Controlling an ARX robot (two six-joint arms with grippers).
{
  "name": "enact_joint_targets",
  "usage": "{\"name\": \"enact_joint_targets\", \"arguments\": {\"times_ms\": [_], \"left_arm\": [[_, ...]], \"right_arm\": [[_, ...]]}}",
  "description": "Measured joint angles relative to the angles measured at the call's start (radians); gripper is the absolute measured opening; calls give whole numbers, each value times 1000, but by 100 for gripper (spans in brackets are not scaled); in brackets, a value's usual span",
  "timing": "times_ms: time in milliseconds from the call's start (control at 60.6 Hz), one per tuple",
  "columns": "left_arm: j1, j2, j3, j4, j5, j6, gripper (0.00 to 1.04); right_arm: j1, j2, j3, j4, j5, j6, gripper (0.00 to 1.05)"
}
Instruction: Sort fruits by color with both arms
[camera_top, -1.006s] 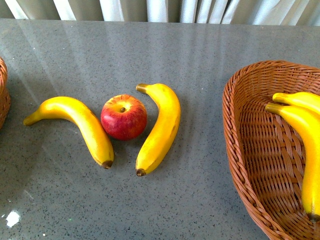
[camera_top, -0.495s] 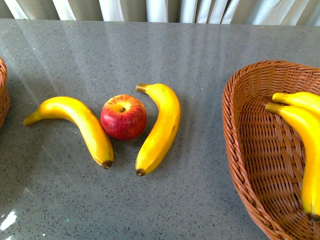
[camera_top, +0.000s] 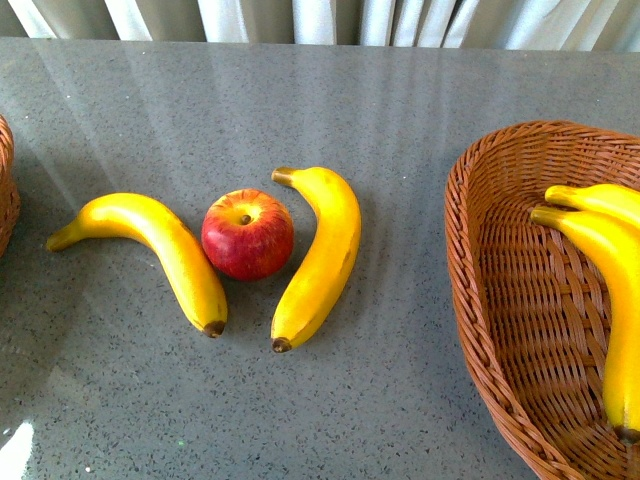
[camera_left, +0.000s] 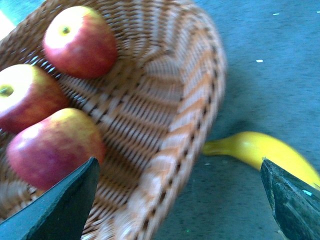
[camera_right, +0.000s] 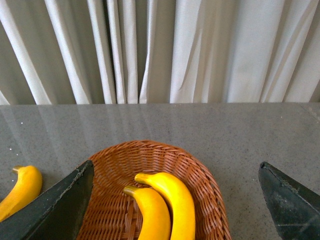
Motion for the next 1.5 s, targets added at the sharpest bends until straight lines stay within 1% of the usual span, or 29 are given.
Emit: {"name": "enact_joint_targets", "arguments": {"times_ms": [115, 181, 280, 462, 726, 1501], "left_arm": [[-116, 80, 78, 50, 36, 41, 96], [-183, 150, 134, 77, 76, 59, 96], [-229, 209, 184, 91, 96, 66, 96], [-285, 304, 251, 92, 119, 66, 96], [-323, 378, 286, 92, 135, 62, 96], [-343, 482, 321, 107, 183, 60, 96]], "right_arm": [[0, 0, 0, 0, 0, 0, 96], [0, 0, 0, 0, 0, 0, 96], [0, 0, 0, 0, 0, 0, 96], [0, 0, 0, 0, 0, 0, 96], [0, 0, 0, 0, 0, 0, 96], [0, 0, 0, 0, 0, 0, 96]]}}
